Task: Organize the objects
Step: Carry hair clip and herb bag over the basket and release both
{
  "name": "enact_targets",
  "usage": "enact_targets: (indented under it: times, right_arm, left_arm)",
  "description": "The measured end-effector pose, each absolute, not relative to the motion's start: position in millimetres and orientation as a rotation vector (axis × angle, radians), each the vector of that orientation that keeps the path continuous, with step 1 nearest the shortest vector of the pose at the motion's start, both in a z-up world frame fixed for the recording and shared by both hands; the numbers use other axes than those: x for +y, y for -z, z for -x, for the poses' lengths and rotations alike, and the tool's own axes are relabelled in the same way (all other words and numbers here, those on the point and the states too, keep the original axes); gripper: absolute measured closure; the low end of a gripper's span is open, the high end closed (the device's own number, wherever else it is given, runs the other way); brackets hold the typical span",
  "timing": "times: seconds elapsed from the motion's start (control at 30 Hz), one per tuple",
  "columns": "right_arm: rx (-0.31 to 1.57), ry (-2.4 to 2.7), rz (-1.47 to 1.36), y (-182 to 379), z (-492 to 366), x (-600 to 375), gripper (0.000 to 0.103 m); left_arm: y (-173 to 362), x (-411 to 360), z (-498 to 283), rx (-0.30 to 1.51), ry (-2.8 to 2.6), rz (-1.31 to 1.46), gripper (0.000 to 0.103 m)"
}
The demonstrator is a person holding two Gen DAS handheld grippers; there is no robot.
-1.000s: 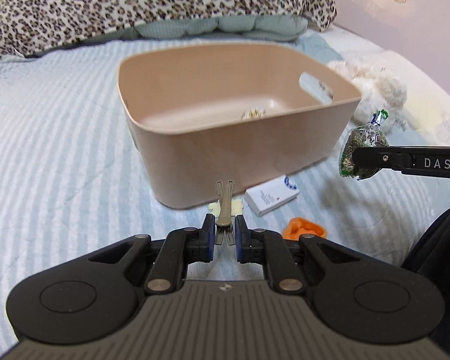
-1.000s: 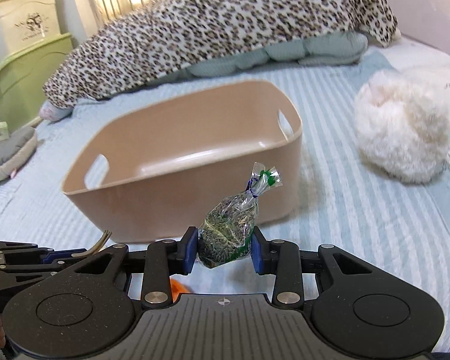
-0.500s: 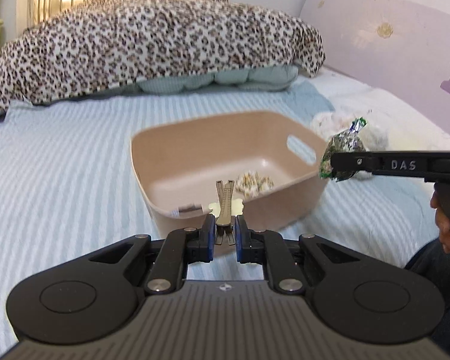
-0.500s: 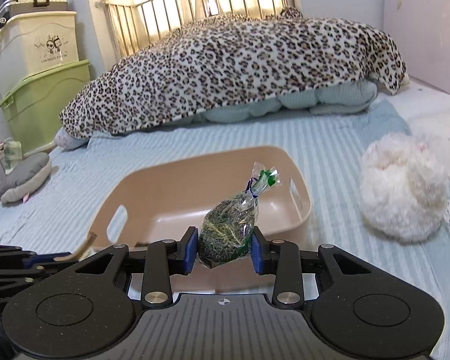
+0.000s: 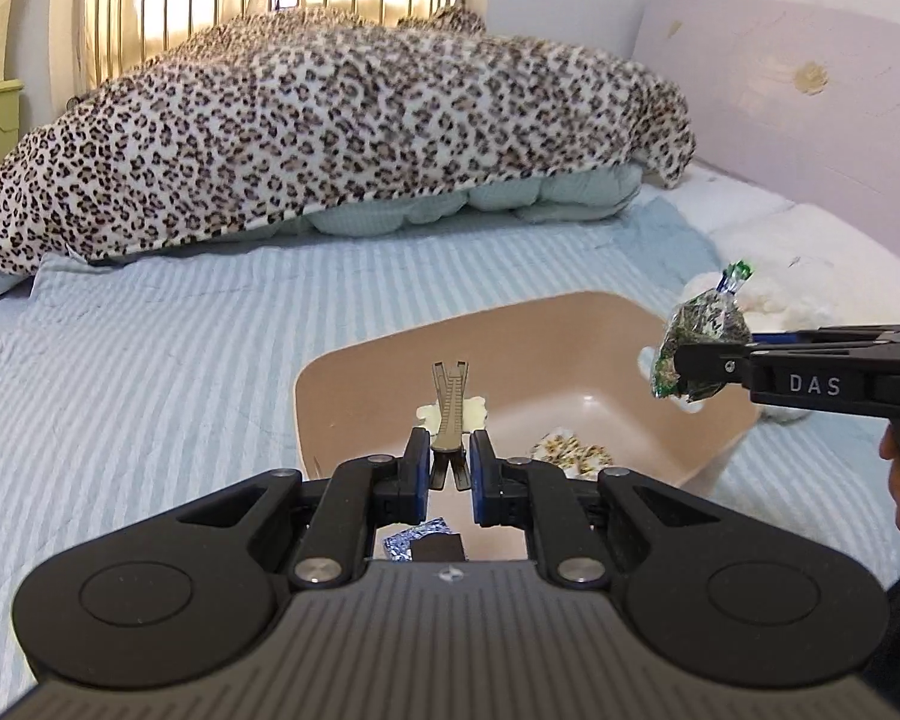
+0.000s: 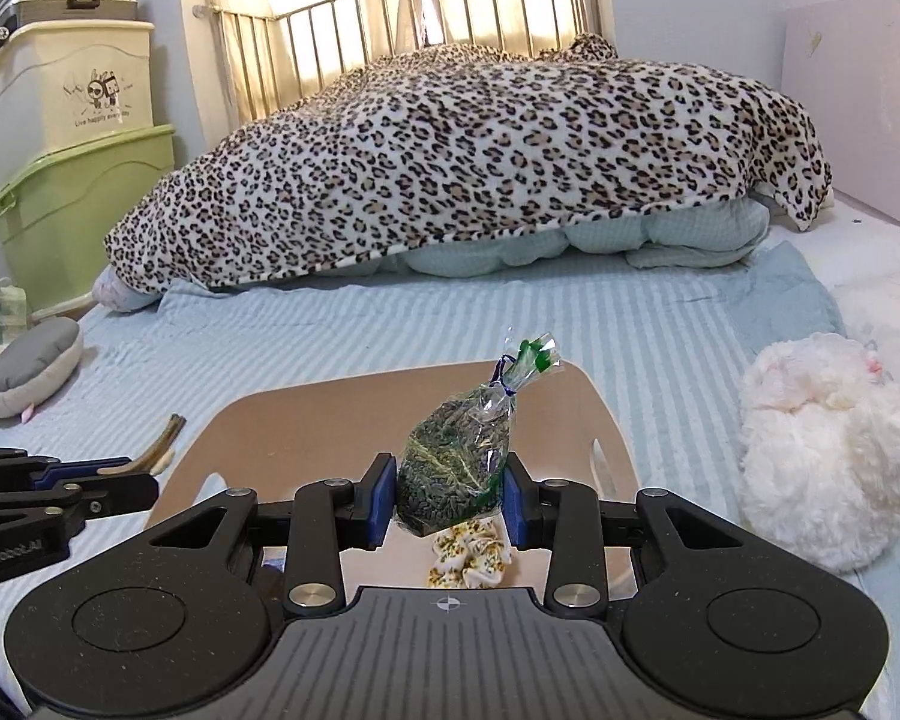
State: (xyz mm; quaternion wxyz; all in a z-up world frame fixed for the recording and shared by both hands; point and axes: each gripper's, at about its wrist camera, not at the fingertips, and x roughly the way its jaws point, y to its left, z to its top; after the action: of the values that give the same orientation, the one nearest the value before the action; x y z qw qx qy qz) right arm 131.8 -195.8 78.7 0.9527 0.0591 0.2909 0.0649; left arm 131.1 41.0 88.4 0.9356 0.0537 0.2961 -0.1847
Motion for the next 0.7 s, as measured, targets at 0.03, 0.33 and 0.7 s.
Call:
enact_targets:
  times: [0.03,0.33,0.7]
  right_arm:
    - [0.596,-0.129,-0.113,-75.9,-135.4,-194.7,0.069]
    - [0.699,-0.098,-0.049,-39.0,-159.6,-186.9,0.069]
    - [0.733,-0.098,-0.05,-31.7,-155.6,-186.5,0.047]
  left_arm:
    - [-85.1,38.6,-137.2,0.621,0.368,-0.119,0.088]
    - [-43.3,21.1,-177.3,0.759,0.291,-0.194,0.088]
    - [-32.4,19.9,-174.2,0.812,0.283,-0.207,0.081]
